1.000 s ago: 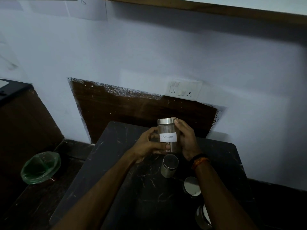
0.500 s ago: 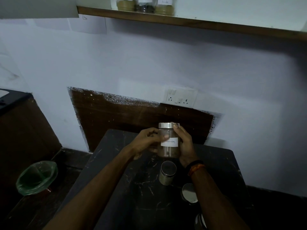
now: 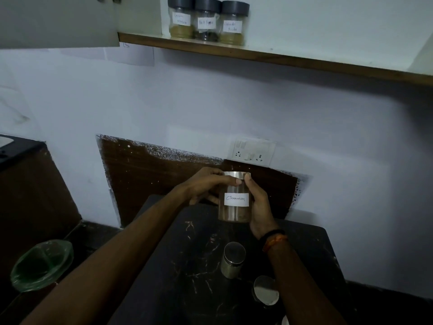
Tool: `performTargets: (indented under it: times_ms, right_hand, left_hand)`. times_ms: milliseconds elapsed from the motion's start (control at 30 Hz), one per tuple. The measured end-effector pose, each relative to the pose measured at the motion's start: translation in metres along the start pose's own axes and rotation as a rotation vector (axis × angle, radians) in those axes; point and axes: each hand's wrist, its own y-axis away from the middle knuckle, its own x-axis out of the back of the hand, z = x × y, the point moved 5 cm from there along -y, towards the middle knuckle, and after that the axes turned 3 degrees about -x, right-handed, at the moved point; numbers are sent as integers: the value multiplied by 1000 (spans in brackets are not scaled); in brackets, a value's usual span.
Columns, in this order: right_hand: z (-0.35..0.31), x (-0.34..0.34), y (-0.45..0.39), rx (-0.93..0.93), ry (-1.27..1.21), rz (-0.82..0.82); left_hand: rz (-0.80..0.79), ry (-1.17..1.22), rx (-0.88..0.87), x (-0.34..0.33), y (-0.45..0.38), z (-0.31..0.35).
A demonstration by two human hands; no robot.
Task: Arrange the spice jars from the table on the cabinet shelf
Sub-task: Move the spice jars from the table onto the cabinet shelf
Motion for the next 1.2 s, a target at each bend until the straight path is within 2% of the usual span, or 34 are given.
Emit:
performTargets:
  times_ms: [133,367,567,867,1033,1200]
  right_hand:
    - [-33,-10,-7,119,27,-22]
    - [-101,-22,-21,269,96,-46]
    - [-185,-8,-43,498,315,257]
    - [-284,-10,-60,960,1050,562]
    - [-320,-12,-90,965,1268,621]
    - [-328,-16,-128,828,1416,543]
  left_hand:
    - [-20,-38,-46,4,-3,34]
    - [48,-51,-166,18,-6,107]
    - [58,-117,-400,37,5,205]
    - [158,-311,-581,76,13,339]
    - [206,-322,-593,90,-8,371]
    - [227,-340,-575,95,-41,379]
